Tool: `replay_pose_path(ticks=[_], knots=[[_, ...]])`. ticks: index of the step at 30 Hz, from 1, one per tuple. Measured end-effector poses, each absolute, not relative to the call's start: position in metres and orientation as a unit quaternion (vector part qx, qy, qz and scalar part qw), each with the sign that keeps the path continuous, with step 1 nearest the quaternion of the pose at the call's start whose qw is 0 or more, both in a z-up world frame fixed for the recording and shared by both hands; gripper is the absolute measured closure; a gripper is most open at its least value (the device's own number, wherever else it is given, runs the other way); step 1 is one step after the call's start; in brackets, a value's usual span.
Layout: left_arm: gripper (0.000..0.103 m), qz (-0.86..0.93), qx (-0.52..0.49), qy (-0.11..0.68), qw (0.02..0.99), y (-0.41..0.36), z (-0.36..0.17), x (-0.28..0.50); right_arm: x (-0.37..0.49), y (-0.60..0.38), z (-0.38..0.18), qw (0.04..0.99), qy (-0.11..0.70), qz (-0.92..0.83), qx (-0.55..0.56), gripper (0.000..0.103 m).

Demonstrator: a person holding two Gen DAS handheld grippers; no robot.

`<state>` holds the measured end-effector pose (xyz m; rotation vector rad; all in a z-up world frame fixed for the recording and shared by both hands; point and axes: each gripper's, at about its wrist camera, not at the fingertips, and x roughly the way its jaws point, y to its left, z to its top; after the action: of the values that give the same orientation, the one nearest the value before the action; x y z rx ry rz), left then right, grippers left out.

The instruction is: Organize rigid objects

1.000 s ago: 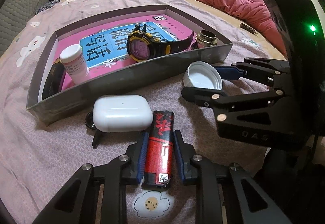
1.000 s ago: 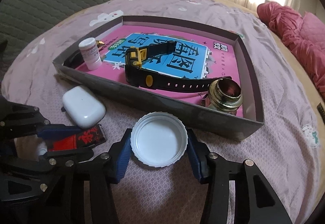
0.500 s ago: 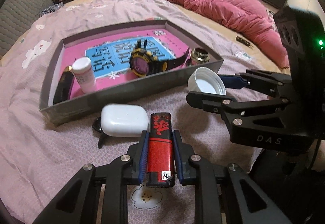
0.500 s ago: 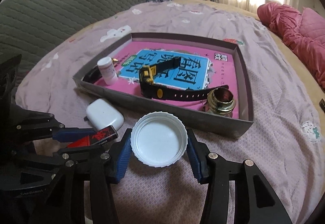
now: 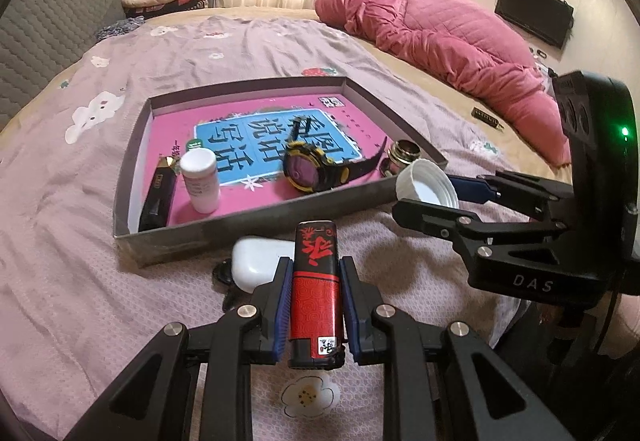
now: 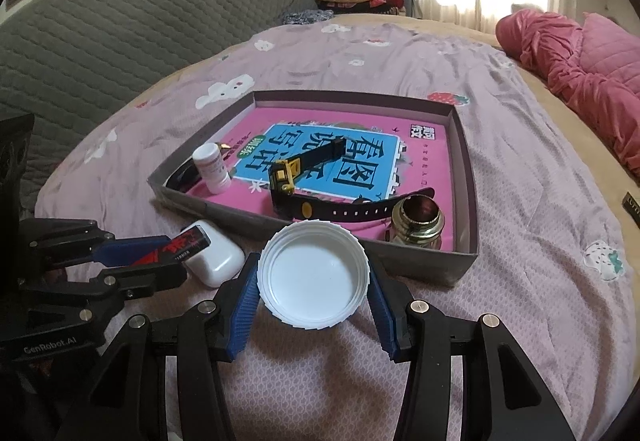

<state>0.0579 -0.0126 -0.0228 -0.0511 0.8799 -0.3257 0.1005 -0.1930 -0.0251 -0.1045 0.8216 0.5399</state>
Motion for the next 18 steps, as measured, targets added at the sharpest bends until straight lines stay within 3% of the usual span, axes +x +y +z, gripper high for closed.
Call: replay_pose_path(ticks=[18], knots=[[0.08,-0.135,-0.05,0.398,0.906,0.008,-0.015,0.068,0.112,-0.186,-0.018,0.887,0.378,0.264,-0.039,0.051]])
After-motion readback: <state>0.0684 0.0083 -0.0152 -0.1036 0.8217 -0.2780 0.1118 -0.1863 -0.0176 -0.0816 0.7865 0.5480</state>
